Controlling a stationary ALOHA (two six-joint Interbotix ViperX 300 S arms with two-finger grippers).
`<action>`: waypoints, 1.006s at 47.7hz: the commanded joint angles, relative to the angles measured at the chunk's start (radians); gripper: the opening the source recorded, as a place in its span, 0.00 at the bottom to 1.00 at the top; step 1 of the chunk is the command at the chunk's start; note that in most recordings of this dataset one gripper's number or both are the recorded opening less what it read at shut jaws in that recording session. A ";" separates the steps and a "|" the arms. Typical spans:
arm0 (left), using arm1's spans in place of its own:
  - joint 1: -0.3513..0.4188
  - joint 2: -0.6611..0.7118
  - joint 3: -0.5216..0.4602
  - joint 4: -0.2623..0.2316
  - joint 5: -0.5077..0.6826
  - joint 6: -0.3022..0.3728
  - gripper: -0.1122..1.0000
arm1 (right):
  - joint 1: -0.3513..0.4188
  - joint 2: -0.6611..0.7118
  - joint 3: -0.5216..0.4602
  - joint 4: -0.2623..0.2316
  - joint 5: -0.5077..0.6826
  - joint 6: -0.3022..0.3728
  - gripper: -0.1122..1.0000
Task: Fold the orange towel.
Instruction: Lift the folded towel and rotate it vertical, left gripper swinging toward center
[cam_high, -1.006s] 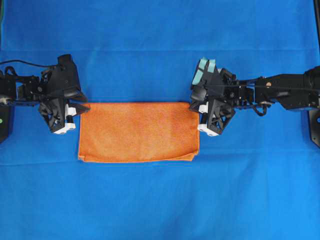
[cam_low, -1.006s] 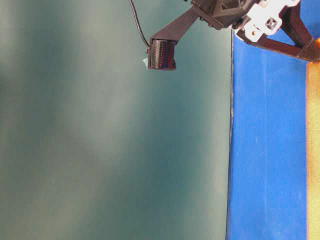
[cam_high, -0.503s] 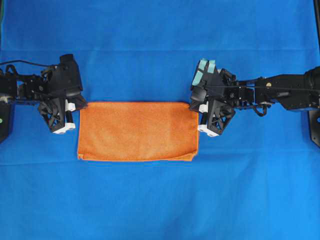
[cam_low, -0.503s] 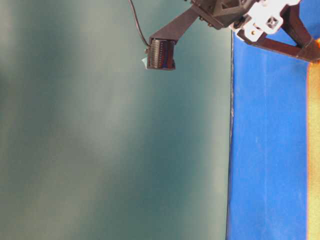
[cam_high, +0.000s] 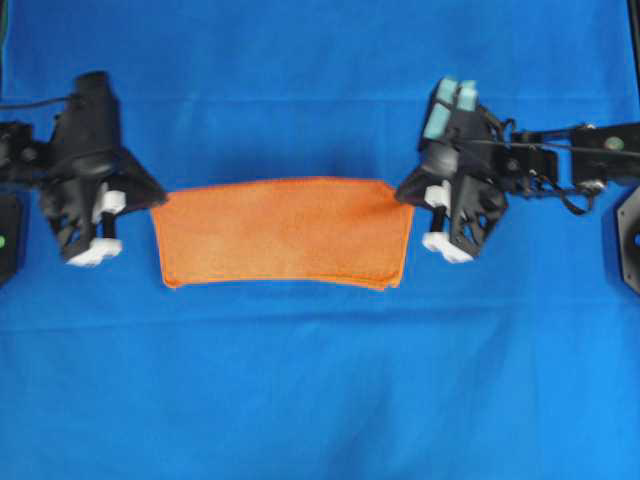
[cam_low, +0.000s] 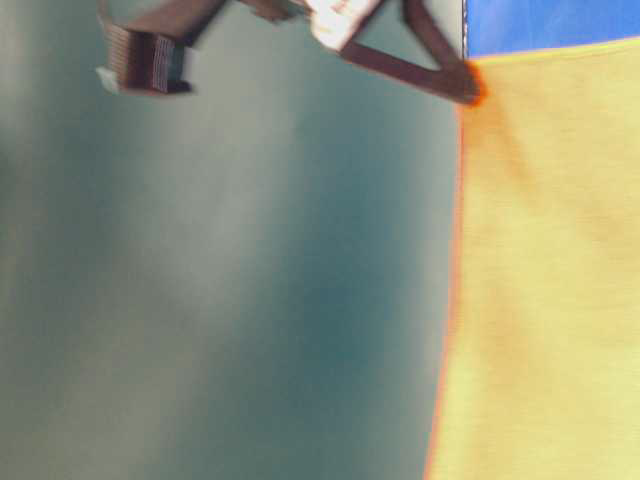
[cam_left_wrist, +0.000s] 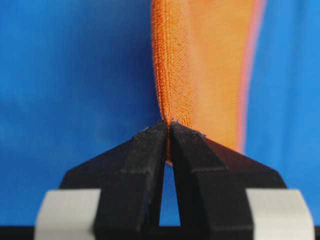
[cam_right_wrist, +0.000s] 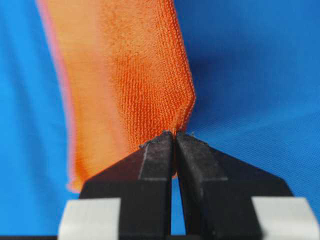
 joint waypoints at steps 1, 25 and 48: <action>-0.012 -0.058 -0.008 0.000 0.000 -0.002 0.13 | 0.011 -0.061 -0.014 -0.002 0.003 0.000 0.12; -0.077 -0.026 0.014 0.000 -0.169 -0.008 0.13 | -0.064 -0.012 -0.051 -0.058 -0.029 0.002 0.12; -0.232 0.337 -0.252 0.000 -0.382 0.061 0.13 | -0.288 0.190 -0.307 -0.282 -0.035 -0.006 0.12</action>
